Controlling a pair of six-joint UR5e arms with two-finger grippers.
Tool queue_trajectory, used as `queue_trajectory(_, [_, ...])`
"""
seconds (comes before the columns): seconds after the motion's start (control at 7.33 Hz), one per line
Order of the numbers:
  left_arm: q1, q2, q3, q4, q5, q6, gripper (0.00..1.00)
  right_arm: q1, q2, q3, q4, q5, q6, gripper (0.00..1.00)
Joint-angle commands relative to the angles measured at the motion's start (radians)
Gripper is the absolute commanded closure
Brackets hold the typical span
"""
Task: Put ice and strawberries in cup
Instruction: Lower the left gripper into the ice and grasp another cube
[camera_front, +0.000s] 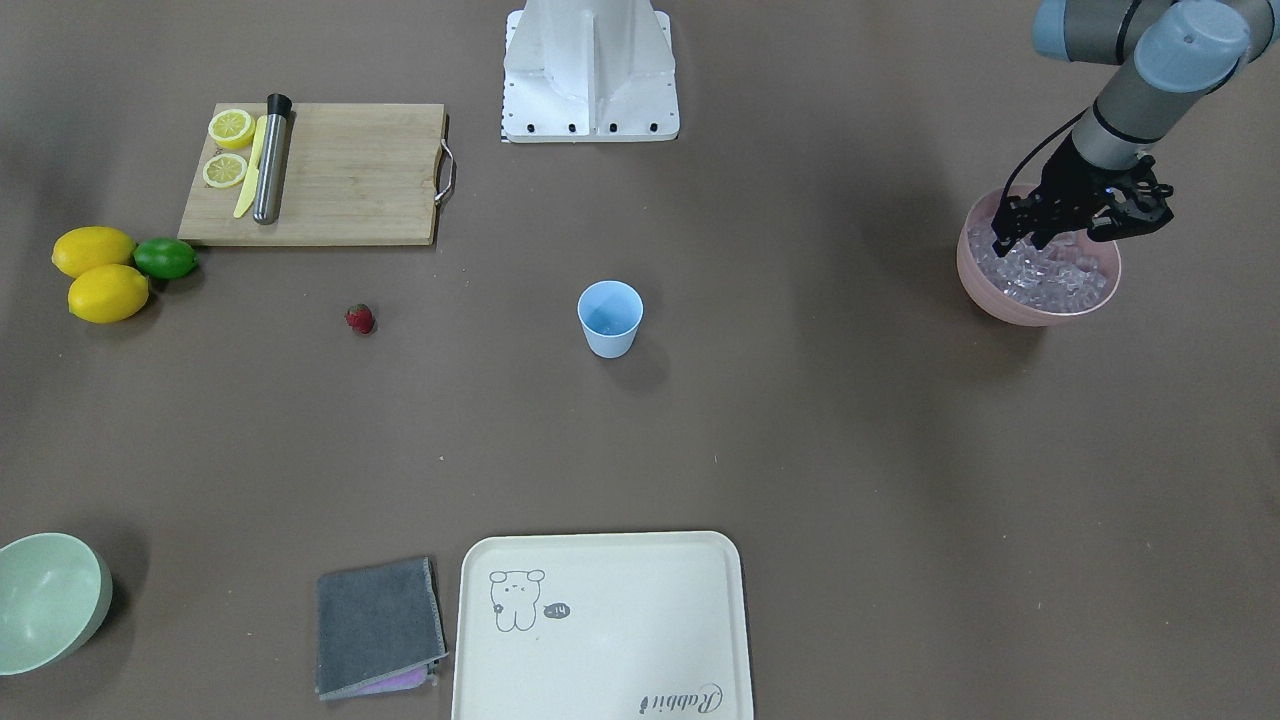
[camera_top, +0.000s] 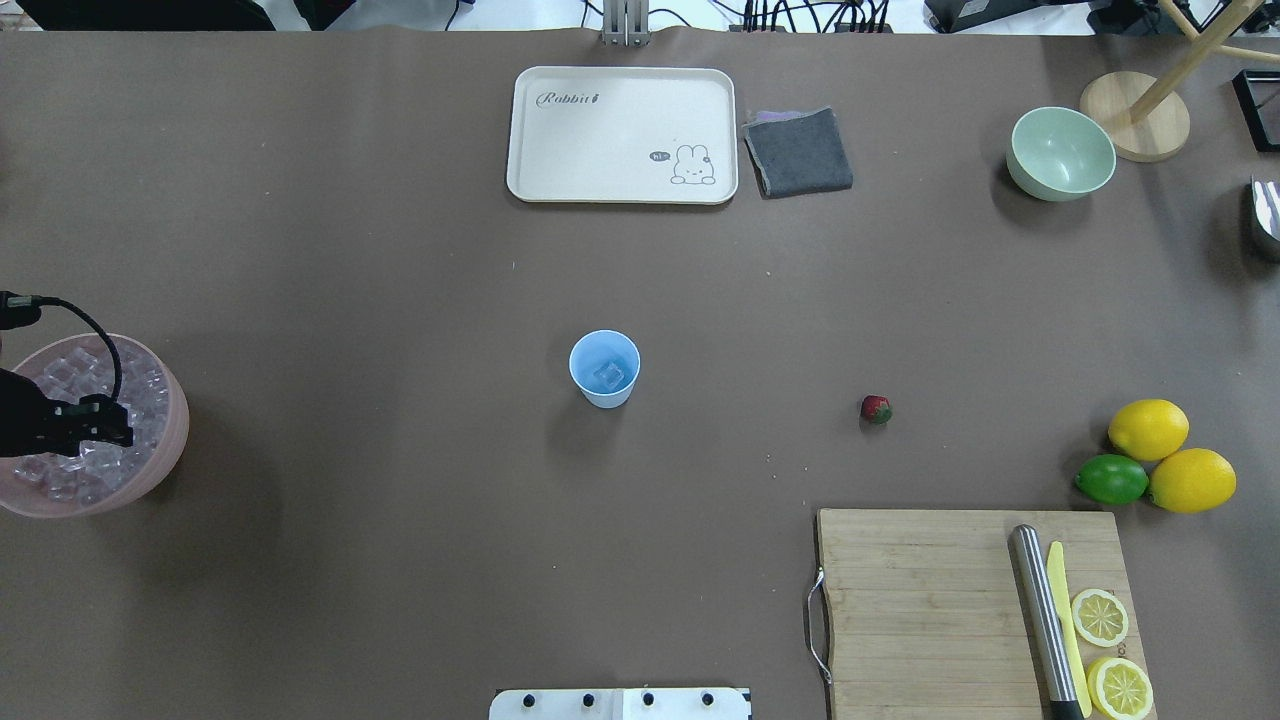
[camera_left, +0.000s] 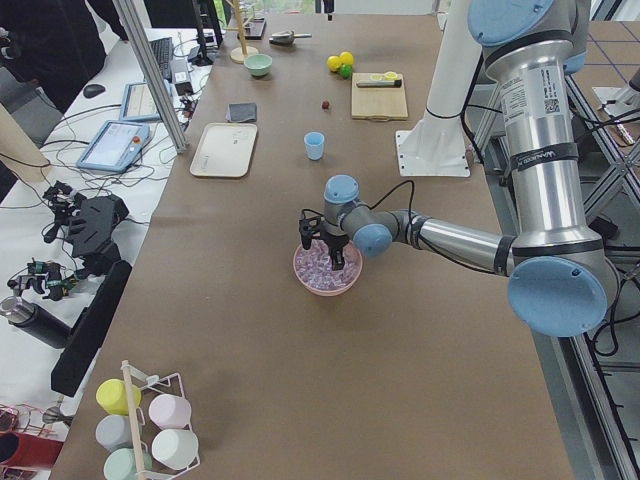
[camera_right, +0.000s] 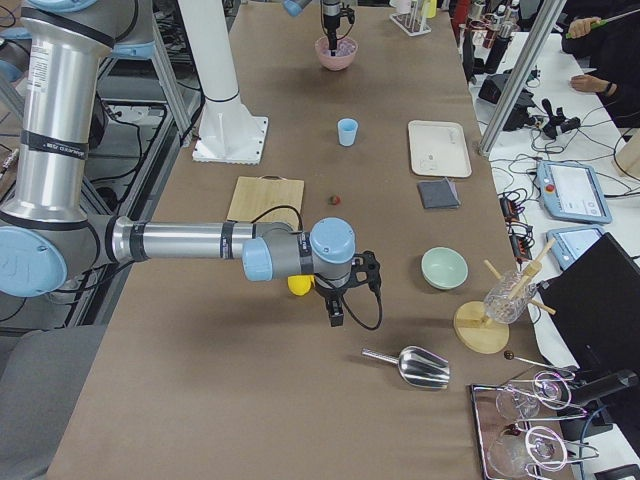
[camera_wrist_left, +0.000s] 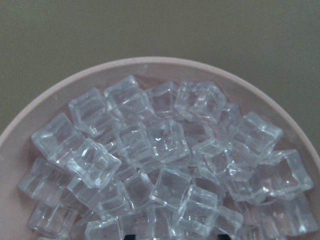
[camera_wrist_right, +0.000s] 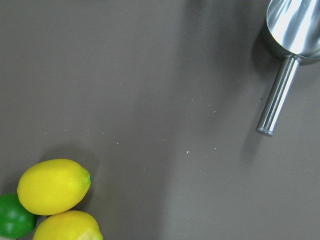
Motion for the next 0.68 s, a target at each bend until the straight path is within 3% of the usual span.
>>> queue_trajectory(0.0, [0.005,0.01,-0.001,-0.01,0.0,-0.002,0.48,0.0,0.0,0.002,-0.002,0.002,0.0,0.0])
queue_trajectory(0.55, [0.022,0.008,0.001,-0.012,0.0,-0.015,0.48,0.001,-0.002,0.002,-0.002,0.015,0.0,0.0])
